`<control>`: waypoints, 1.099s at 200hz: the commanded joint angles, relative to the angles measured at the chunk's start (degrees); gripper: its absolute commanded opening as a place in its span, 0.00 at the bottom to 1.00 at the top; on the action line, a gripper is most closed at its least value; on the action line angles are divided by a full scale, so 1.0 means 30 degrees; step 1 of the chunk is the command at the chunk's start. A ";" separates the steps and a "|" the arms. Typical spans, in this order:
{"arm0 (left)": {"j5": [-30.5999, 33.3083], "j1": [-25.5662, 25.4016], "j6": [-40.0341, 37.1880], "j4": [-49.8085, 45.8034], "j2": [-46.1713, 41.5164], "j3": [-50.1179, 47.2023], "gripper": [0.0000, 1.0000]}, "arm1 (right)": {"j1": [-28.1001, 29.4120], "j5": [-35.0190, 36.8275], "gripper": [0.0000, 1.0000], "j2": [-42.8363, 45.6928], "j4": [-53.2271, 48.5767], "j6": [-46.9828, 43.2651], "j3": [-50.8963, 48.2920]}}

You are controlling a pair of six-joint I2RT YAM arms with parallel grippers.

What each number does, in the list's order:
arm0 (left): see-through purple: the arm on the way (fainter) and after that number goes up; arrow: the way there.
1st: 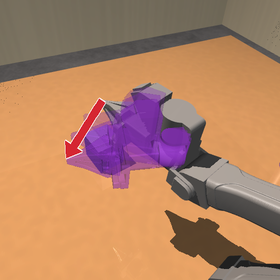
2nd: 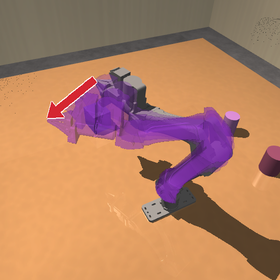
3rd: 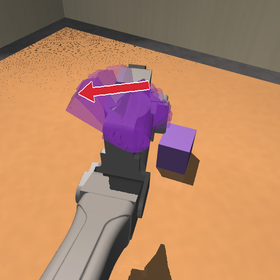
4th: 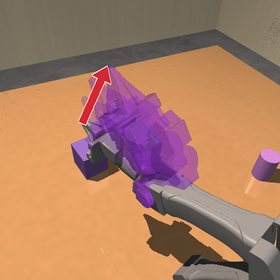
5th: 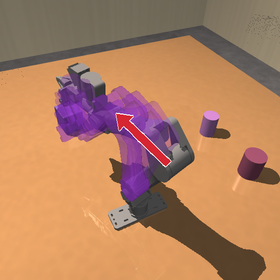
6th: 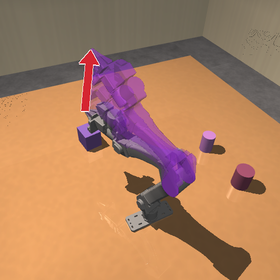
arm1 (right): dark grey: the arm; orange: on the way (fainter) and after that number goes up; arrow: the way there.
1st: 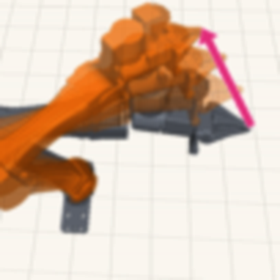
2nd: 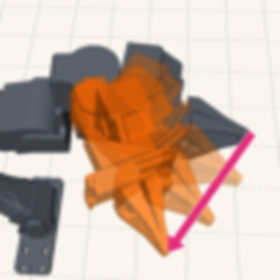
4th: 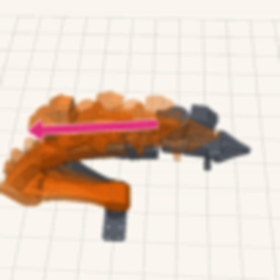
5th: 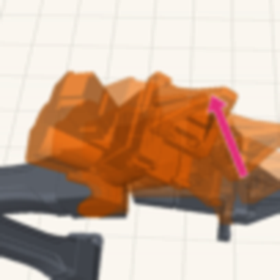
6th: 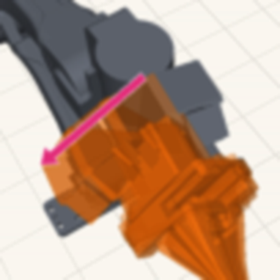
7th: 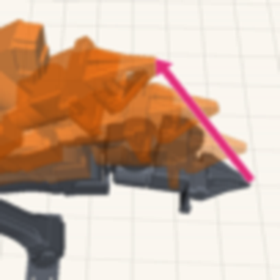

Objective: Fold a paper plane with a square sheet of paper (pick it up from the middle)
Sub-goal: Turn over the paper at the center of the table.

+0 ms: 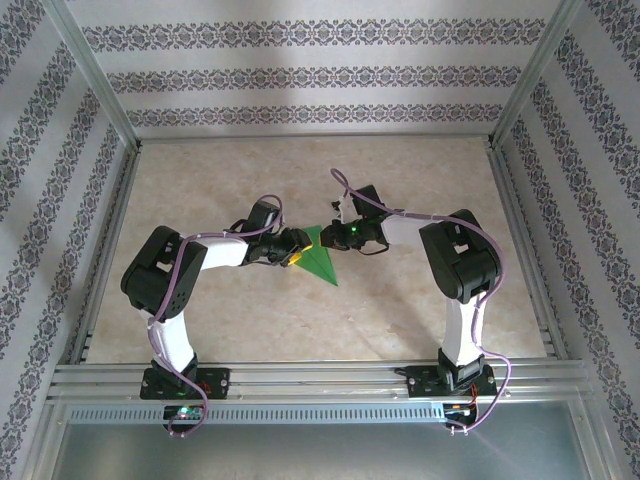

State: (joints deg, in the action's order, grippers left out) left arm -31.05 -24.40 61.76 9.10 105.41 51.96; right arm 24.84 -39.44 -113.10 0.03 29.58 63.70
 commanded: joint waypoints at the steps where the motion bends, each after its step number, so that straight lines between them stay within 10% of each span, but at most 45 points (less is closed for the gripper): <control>1: -0.0714 0.0582 -0.0509 0.0952 -0.0520 -0.0434 0.47 | -0.0267 -0.0868 0.06 0.0324 0.1369 0.0130 -0.0335; 142: -0.4320 0.1372 0.1487 1.3903 -0.4119 -0.3648 0.70 | -0.1220 -0.3757 0.05 0.5255 0.8544 0.8526 -0.2601; 220: -0.4739 0.1392 0.2215 1.7195 -0.2852 -0.2945 0.46 | -0.1307 -0.4534 0.05 0.5356 1.0034 1.0674 -0.2777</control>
State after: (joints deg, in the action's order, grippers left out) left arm -43.59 -20.51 67.83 54.72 95.70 41.30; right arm 21.47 -50.87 -97.97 26.48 58.87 56.42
